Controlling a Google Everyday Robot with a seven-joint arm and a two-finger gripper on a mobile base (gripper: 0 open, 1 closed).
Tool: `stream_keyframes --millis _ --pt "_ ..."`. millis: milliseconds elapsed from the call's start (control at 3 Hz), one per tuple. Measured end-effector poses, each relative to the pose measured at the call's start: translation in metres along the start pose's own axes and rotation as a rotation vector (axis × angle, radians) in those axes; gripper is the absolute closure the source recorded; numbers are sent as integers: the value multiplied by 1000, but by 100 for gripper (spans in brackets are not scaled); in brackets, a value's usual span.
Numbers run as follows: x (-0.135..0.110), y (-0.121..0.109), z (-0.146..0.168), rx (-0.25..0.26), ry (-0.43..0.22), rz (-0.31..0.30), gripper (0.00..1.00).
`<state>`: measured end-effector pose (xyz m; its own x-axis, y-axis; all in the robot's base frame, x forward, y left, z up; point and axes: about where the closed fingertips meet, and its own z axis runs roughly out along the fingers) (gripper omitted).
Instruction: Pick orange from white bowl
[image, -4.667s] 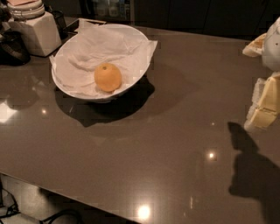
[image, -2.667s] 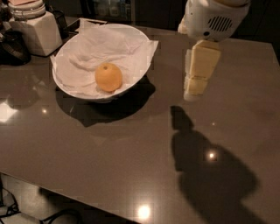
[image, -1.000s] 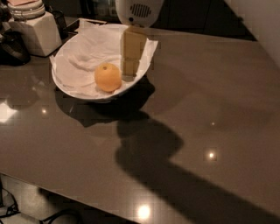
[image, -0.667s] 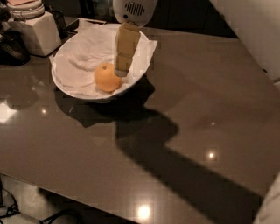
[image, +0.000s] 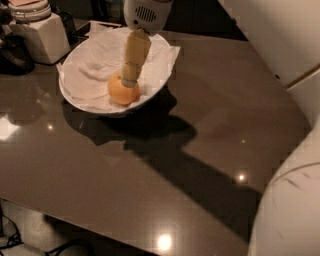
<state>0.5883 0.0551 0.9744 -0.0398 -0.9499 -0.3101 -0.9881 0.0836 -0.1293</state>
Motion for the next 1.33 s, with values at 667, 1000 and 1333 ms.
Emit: stream_keyframes --millis 667,1000,1333 --pt "10 -18 30 -61 13 101 15" --pt "14 -30 44 -82 19 136 16" --pt "10 -38 59 -104 26 143 17"
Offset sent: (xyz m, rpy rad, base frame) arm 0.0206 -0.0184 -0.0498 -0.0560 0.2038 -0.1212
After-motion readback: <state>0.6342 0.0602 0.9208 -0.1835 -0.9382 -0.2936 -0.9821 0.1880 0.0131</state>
